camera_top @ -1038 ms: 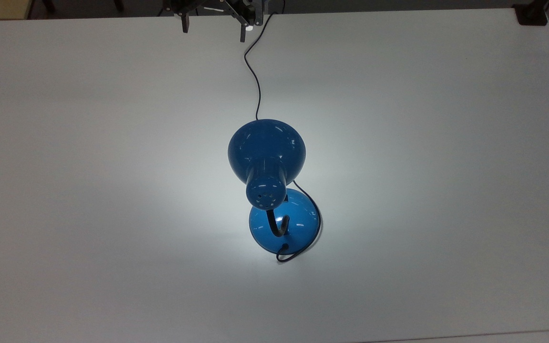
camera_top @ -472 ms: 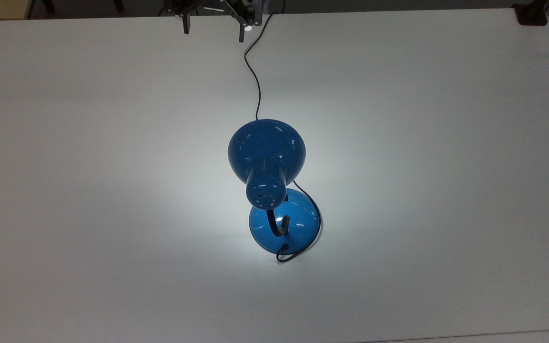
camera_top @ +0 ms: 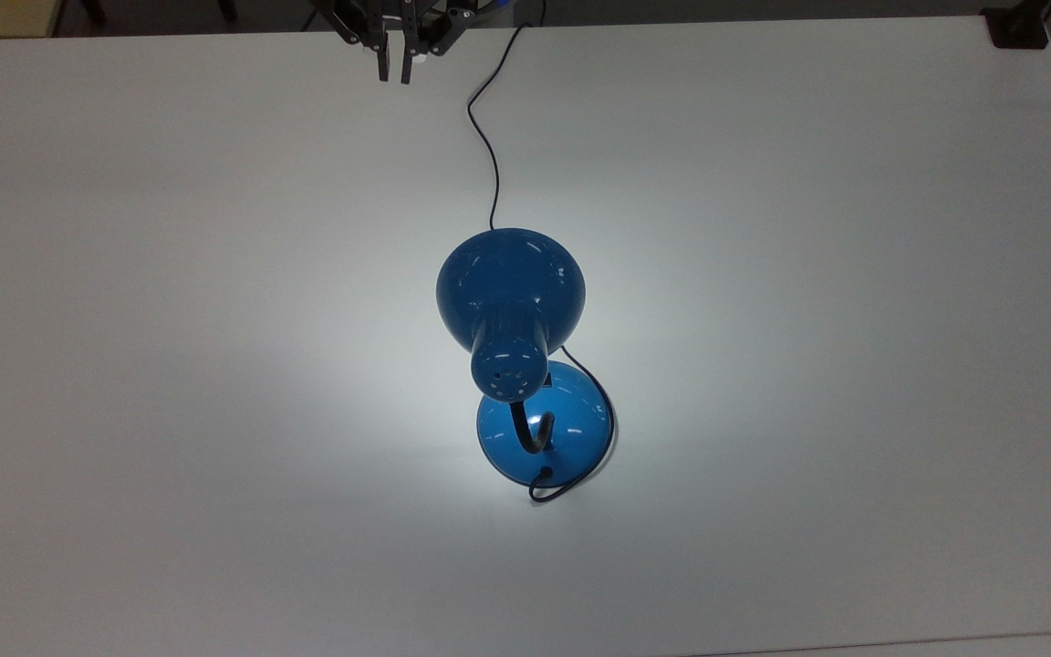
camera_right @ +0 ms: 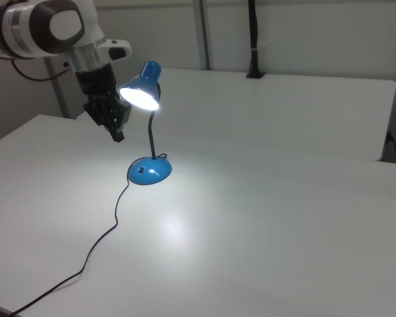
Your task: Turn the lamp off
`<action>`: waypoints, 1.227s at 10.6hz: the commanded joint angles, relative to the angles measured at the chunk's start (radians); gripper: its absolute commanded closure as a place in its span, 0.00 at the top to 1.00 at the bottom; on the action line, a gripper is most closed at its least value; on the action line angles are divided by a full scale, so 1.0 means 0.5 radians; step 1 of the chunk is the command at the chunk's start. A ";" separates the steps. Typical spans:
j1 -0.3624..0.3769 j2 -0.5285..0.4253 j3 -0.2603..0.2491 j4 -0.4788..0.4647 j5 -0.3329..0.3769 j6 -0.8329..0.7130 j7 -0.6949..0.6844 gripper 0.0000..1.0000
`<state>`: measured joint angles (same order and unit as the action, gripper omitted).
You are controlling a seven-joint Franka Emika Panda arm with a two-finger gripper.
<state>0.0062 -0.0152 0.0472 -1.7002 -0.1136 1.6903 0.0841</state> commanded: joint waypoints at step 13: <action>0.150 0.263 0.022 -0.158 0.086 0.567 -0.024 0.00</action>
<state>0.0637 0.0720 0.0636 -1.7513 -0.0857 1.8581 0.0797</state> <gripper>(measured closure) 0.991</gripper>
